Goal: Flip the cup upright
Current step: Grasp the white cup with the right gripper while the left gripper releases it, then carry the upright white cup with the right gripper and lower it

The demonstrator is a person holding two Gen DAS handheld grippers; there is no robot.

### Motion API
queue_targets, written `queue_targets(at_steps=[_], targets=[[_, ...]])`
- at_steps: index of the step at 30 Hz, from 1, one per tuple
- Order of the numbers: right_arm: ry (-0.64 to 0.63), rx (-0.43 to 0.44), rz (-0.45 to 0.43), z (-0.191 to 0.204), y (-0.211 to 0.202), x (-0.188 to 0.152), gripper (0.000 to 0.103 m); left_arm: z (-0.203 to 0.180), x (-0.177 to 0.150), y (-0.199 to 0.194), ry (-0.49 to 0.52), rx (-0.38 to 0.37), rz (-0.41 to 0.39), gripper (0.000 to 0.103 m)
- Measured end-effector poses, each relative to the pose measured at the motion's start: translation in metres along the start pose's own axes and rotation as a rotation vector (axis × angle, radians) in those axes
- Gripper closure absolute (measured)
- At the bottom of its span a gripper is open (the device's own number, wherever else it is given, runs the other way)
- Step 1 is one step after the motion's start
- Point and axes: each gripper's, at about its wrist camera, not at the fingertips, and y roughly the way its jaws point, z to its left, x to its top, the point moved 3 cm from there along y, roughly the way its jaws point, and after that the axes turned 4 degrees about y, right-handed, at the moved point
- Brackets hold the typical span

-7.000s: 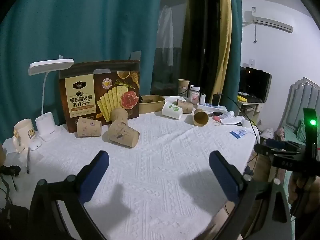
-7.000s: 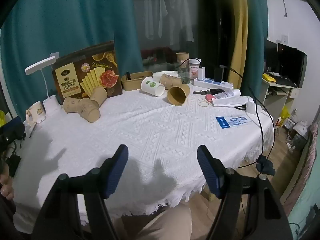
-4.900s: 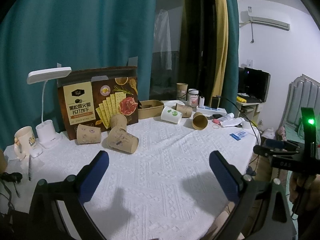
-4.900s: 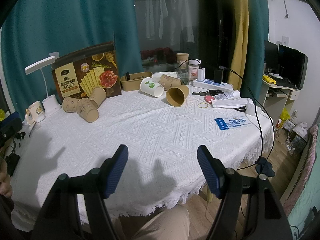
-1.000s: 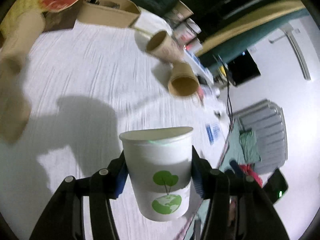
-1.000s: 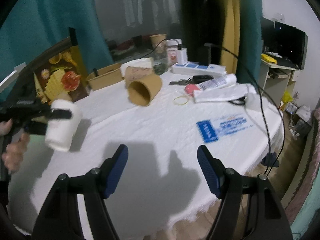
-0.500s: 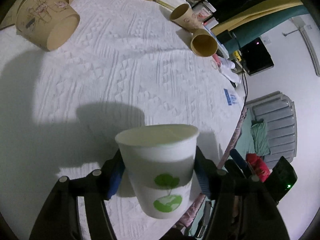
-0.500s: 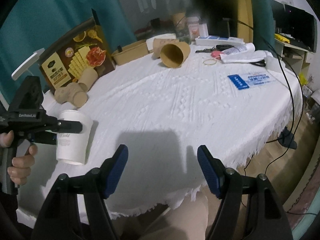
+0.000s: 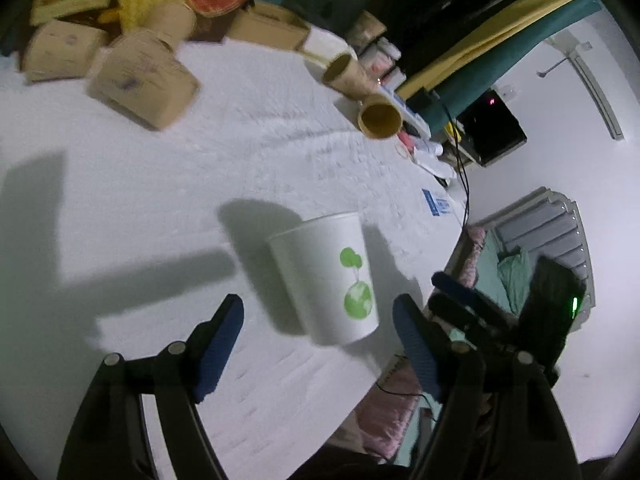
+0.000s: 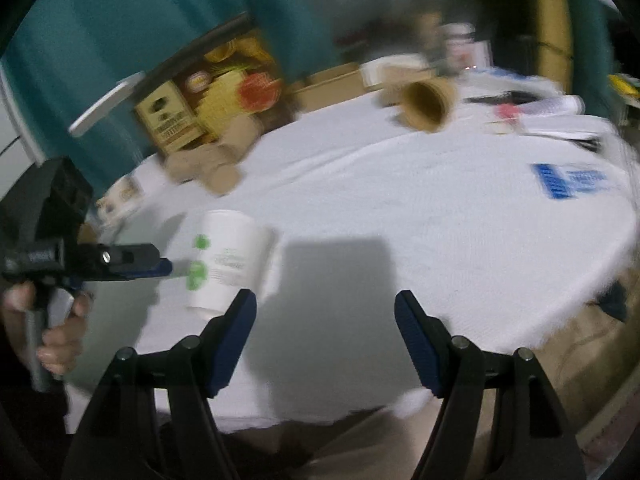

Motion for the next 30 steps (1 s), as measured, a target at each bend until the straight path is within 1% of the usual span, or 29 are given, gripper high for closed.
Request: queue_targets(at_steps=[1,5,7,8,11,12,15,17,20,24,27,30], targets=[[-0.016,0.031,0.029,0.007,0.005,0.005,0.034,0.003,-0.004,-0.008,0.008,0.010,-0.017,0.026],[-0.066,0.111,0.117,0.035,0.025,0.024,0.034,0.018,-0.024,-0.042,0.059,0.128,-0.116,0.026],[-0.076,0.151,0.168,0.050,0.038,0.033,0.034,0.028,-0.033,-0.051,0.051,0.161,-0.143,0.026],[-0.086,0.162,0.207,0.058,0.048,0.037,0.034,0.034,-0.037,-0.055,0.036,0.172,-0.153,0.026],[-0.113,0.157,0.290,0.074,0.068,0.043,0.034,0.053,-0.051,-0.064,0.008,0.210,-0.180,0.026],[-0.125,0.156,0.328,0.079,0.077,0.043,0.034,0.057,-0.054,-0.067,0.008,0.223,-0.186,0.026],[-0.125,0.146,0.406,0.086,0.098,0.047,0.033,0.068,-0.062,-0.074,0.029,0.263,-0.209,0.026],[-0.118,0.164,0.464,0.090,0.108,0.047,0.033,0.072,-0.067,-0.076,0.038,0.272,-0.218,0.026],[-0.129,0.166,0.526,0.099,0.121,0.048,0.033,0.077,-0.071,-0.077,0.031,0.256,-0.222,0.026],[-0.124,0.179,0.575,0.108,0.134,0.045,0.033,0.082,-0.076,-0.079,0.029,0.245,-0.221,0.026],[-0.127,0.170,0.604,0.111,0.144,0.042,0.033,0.082,-0.078,-0.079,0.042,0.246,-0.213,0.026],[-0.141,0.160,0.611,0.116,0.153,0.042,0.035,0.083,-0.079,-0.081,0.042,0.242,-0.214,0.026]])
